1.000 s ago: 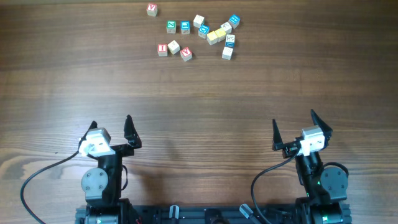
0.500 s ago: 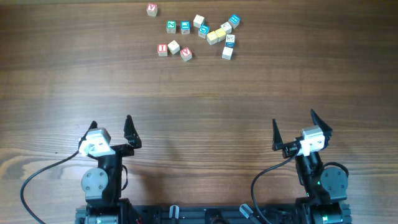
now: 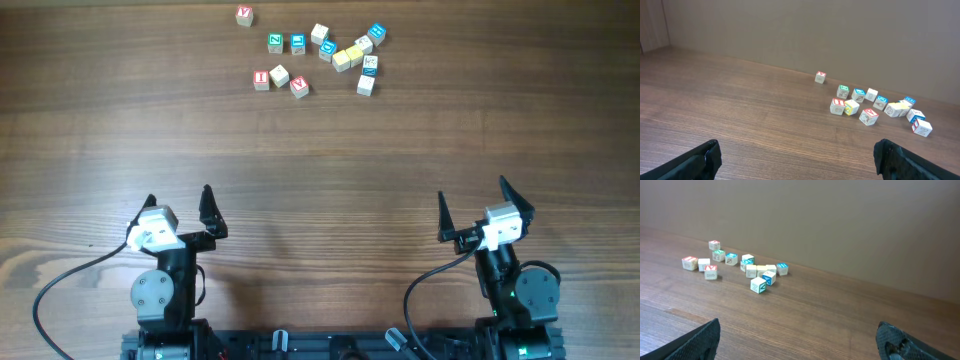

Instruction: Form a horizontal line

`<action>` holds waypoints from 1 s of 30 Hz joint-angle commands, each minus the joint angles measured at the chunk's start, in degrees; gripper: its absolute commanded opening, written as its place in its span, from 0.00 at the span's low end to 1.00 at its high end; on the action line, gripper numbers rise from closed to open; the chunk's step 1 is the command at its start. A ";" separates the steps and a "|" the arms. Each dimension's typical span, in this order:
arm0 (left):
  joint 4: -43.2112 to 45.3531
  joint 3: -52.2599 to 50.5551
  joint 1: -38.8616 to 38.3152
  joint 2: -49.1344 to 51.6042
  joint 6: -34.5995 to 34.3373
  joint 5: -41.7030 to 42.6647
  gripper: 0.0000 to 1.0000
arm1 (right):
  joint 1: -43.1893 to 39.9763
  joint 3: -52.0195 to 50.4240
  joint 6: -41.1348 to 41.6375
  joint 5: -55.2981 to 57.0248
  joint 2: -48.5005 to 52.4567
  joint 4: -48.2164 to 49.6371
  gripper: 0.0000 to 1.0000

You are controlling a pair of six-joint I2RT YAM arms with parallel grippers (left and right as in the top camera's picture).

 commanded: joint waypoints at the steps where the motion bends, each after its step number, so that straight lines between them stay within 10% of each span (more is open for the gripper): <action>1: -0.11 -0.15 -0.28 -0.31 0.94 -0.33 1.00 | -0.35 -0.35 -0.13 0.76 -0.57 0.15 1.00; 30: 0.39 -0.15 -0.28 -0.31 -0.66 0.20 1.00 | -0.35 -0.35 -0.11 0.76 -0.57 0.15 0.99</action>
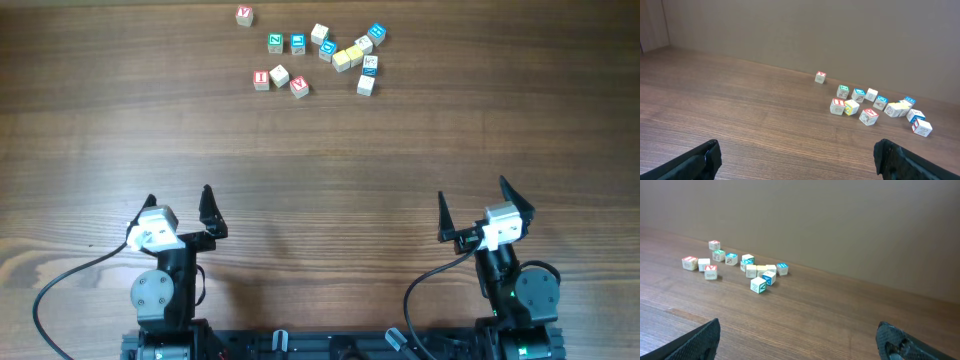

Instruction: Form a horizontal line

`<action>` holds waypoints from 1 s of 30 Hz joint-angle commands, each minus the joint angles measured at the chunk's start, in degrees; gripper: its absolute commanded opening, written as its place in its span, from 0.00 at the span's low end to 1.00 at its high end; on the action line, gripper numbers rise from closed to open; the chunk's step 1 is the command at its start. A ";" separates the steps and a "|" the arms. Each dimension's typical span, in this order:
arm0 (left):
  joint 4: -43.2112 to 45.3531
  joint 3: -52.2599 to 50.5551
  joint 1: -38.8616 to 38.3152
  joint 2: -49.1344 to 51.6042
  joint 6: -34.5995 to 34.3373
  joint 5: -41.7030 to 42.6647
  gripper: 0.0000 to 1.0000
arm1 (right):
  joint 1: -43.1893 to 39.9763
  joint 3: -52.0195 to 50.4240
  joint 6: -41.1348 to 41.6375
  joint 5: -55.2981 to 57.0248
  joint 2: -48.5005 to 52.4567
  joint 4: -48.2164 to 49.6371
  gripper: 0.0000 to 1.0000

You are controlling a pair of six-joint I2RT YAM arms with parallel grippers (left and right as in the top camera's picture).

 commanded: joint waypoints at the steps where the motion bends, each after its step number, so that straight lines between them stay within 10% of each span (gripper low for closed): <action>1: 0.92 0.63 -0.28 -0.31 -0.79 4.11 1.00 | -0.35 -0.35 -0.09 0.76 -0.57 0.15 1.00; 9: -22.23 36.02 -0.28 6.78 -0.76 10.23 1.00 | -0.35 -0.35 -0.11 0.76 -0.57 0.15 1.00; 18: -60.30 86.88 -0.28 46.97 -0.09 13.20 1.00 | -0.35 -0.35 -0.13 0.76 -0.57 0.15 1.00; 27: -76.39 98.05 -0.28 68.50 -0.15 20.50 0.98 | -0.35 -0.35 -0.11 0.76 -0.57 0.15 1.00; 30: -77.20 98.05 -0.28 72.89 -0.20 20.55 0.04 | -0.35 -0.35 -0.13 0.76 -0.57 0.15 1.00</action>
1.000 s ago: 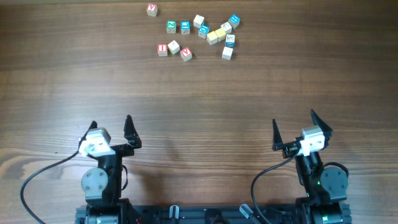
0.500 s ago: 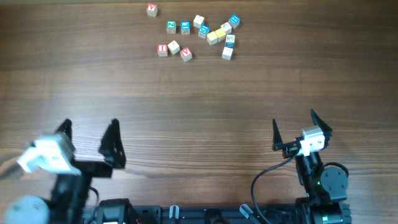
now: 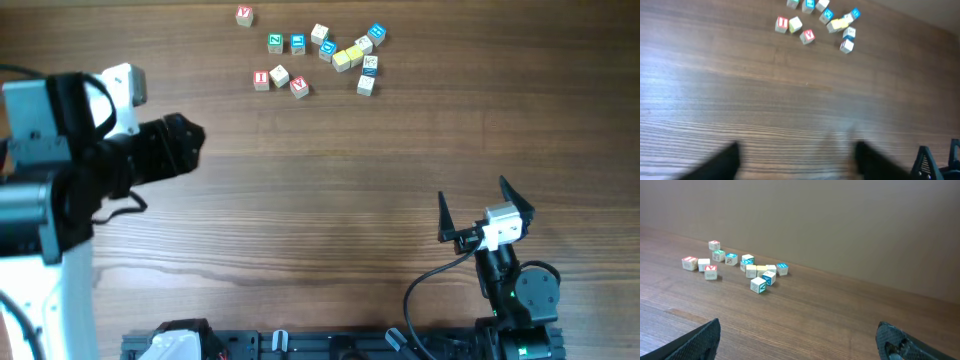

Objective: Form a horizontal line
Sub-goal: 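Raise the left arm and move its gripper toward the letter blocks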

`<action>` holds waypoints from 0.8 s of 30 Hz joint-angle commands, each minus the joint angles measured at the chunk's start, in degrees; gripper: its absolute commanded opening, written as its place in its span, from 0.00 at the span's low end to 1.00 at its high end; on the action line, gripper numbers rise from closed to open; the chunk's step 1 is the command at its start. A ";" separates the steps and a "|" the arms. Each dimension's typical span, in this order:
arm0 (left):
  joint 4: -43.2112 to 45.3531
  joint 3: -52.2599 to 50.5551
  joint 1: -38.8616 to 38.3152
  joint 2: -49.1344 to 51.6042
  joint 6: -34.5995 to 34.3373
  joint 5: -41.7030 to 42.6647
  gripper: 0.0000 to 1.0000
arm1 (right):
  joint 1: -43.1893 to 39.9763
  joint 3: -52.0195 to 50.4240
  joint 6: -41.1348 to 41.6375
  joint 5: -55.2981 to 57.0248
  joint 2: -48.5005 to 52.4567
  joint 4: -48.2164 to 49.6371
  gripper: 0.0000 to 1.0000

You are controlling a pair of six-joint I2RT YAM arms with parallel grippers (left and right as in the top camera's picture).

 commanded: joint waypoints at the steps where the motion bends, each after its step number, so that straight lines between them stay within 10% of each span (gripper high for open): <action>1: -1.31 0.90 -0.28 3.43 0.46 1.66 0.04 | -0.35 -0.31 -0.13 0.74 -0.46 0.15 1.00; 24: 4.94 0.87 -0.28 17.86 -4.35 -1.75 0.04 | -0.35 -0.31 -0.11 0.74 -0.46 0.15 0.99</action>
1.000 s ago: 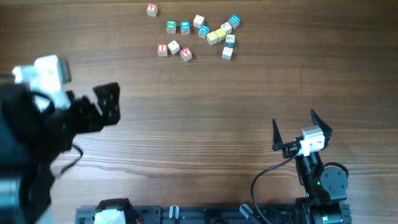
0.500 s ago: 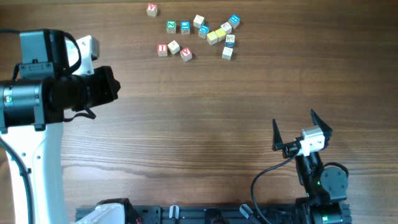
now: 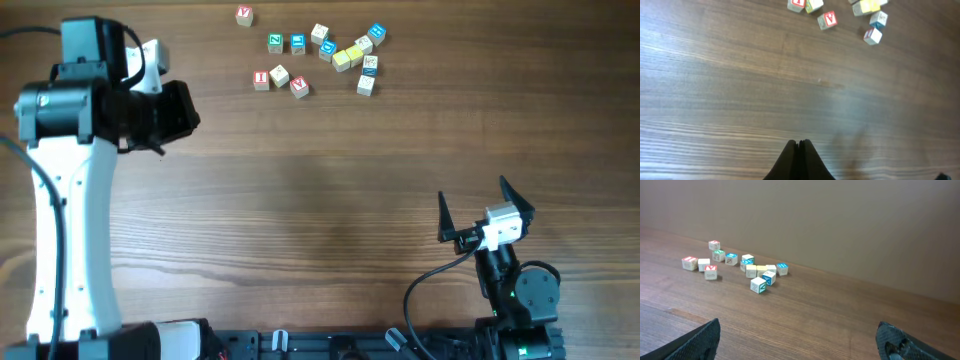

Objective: Form a horizontal line
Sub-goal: 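Raise the left arm and move its gripper toward the letter blocks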

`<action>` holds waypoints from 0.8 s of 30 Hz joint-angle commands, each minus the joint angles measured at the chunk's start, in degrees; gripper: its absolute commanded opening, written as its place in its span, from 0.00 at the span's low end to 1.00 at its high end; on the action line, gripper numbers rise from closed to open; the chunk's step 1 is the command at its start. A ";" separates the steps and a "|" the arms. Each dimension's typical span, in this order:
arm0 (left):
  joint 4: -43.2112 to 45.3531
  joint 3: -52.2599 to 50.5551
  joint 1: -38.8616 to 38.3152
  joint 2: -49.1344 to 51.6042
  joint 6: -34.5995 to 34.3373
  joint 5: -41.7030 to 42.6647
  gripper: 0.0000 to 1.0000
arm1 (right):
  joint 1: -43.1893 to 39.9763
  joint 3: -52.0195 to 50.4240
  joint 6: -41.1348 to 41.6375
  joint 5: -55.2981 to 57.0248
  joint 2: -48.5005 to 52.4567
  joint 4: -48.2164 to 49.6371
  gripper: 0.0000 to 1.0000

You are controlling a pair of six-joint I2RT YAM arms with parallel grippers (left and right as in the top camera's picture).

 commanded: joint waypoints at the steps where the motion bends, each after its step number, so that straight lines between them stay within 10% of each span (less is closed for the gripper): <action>1: 1.88 0.83 -0.28 3.67 -3.87 -3.87 0.04 | -0.35 -0.31 -0.13 0.74 -0.46 0.15 1.00; 24: 19.63 0.79 -0.50 17.59 -7.04 -9.64 0.04 | -0.35 -0.31 -0.11 0.74 -0.46 0.15 1.00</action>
